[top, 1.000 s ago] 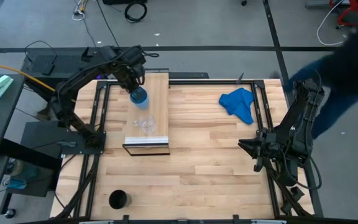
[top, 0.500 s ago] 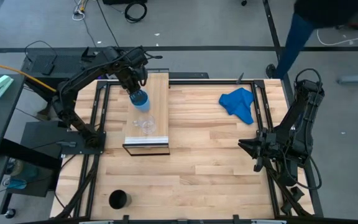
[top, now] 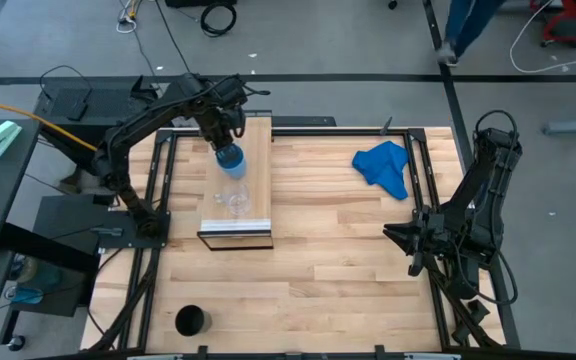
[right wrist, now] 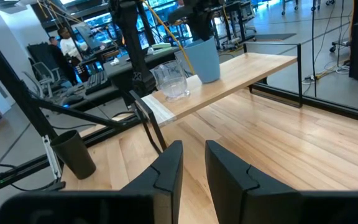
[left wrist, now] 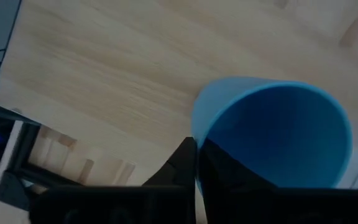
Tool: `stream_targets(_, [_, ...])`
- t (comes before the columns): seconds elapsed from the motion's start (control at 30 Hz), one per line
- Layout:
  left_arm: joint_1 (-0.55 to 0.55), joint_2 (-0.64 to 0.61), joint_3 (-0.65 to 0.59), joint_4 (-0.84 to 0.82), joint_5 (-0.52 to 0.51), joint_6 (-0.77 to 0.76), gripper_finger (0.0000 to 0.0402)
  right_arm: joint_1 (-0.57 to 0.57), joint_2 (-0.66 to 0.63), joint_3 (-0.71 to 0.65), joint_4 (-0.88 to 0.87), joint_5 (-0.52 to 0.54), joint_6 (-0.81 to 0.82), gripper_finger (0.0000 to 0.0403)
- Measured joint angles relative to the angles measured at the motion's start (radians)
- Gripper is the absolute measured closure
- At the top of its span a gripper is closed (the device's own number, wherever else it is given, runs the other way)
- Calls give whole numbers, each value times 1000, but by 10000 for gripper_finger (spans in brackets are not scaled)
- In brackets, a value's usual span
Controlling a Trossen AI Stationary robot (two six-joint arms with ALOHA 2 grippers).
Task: Stack small to large cups/mugs on shelf
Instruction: Put the blue cup on the shelf
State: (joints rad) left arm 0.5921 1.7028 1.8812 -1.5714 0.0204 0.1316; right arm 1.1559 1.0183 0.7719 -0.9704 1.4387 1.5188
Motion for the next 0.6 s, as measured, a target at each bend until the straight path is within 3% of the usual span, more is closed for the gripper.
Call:
stream_targets(0.13, [-1, 2, 0, 1, -2, 11, 372, 0, 0, 0, 0, 0, 0, 328])
stream_targets(0.37, [-1, 2, 0, 1, -2, 11, 384, 0, 0, 0, 0, 0, 0, 328])
stream_targets(0.6, [-1, 2, 0, 12, -2, 11, 347, 0, 0, 0, 0, 0, 0, 328])
